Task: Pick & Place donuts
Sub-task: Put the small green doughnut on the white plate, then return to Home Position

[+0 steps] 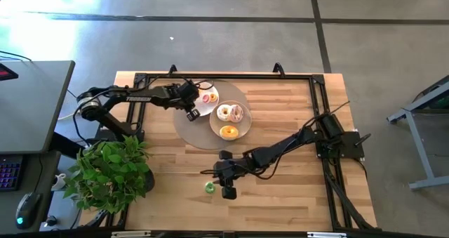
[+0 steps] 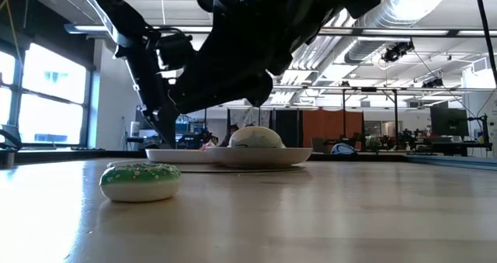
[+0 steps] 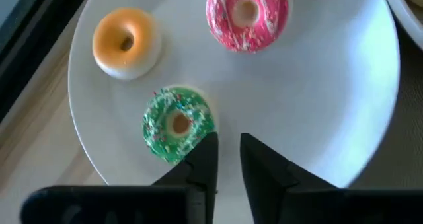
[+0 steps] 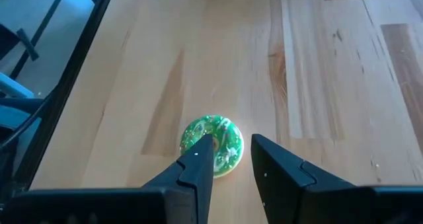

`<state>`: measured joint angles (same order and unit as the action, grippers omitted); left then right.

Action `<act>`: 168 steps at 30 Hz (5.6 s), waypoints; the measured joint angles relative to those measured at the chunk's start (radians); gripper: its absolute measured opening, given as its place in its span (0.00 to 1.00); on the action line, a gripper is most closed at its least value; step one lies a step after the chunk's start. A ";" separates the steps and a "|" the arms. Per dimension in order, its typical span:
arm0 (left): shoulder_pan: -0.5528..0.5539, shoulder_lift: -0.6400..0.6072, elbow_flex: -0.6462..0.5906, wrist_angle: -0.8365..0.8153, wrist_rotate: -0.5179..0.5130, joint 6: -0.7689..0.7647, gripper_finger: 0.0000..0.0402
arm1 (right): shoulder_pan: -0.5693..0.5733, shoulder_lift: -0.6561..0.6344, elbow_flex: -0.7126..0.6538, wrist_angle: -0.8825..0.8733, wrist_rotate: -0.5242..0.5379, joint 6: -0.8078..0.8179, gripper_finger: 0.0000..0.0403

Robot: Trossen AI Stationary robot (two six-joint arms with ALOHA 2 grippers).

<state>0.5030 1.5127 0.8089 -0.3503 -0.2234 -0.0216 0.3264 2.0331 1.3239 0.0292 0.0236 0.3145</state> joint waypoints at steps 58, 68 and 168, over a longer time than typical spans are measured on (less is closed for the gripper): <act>-0.006 -1.151 0.048 -0.266 0.382 -0.007 0.22 | -0.589 -0.050 0.005 0.311 0.042 -0.157 0.01; -0.006 -1.148 0.048 -0.267 0.345 -0.008 0.22 | -0.675 0.057 0.005 0.340 -0.006 0.024 0.01; -0.006 -1.498 -0.791 0.401 0.414 -0.168 0.22 | -0.312 -1.856 -1.314 0.154 0.230 -0.341 0.23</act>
<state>0.4973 0.0151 0.0181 0.0511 0.1909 -0.1892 0.0139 0.1768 0.0101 0.1829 0.2535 -0.0264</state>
